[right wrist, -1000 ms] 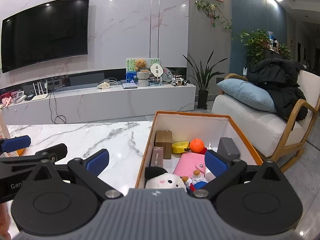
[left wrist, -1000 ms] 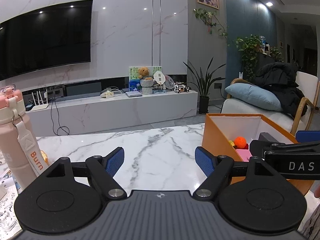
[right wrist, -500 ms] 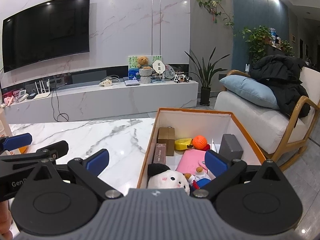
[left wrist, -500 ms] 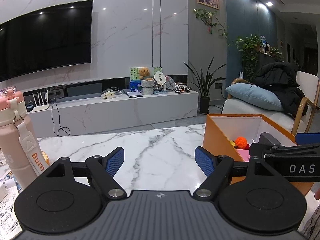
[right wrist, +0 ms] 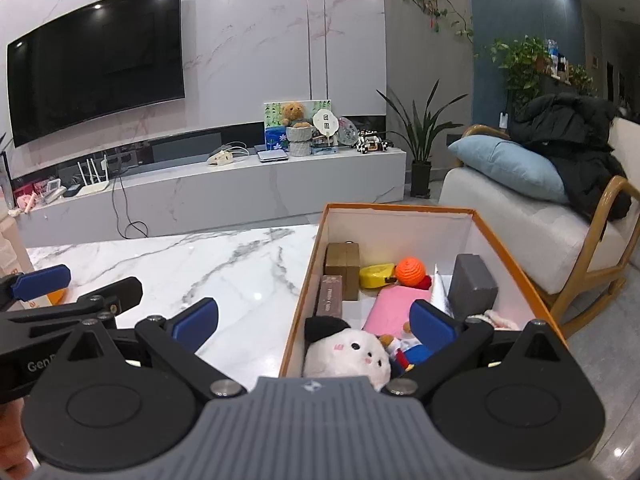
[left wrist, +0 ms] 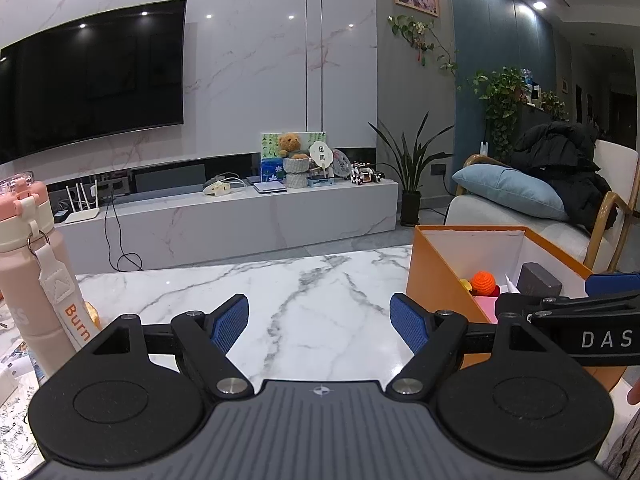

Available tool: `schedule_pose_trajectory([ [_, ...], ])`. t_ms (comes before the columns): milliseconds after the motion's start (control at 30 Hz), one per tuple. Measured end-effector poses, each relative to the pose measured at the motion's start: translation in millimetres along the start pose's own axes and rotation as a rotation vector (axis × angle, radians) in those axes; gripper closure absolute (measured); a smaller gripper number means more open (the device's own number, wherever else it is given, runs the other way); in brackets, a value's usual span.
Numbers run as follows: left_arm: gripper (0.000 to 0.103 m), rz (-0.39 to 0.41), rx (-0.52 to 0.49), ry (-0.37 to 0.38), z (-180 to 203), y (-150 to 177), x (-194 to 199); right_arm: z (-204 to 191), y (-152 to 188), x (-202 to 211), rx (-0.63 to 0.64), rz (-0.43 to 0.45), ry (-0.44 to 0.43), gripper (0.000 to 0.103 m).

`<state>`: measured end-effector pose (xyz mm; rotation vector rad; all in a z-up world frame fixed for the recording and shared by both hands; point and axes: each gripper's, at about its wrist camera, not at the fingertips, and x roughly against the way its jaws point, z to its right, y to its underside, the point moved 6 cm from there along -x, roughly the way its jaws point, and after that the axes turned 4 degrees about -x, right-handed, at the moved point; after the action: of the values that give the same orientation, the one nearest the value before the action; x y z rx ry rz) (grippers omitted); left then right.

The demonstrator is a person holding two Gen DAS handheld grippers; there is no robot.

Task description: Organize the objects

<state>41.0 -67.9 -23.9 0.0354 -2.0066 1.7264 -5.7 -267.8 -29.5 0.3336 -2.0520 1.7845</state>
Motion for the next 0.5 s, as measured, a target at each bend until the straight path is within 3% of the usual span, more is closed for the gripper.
schedule_pose_trajectory([
  [500, 0.011, 0.015, -0.007, -0.005, -2.5, -1.6, 1.1, 0.8, -0.6, 0.3, 0.003, 0.0, -0.005, 0.001],
])
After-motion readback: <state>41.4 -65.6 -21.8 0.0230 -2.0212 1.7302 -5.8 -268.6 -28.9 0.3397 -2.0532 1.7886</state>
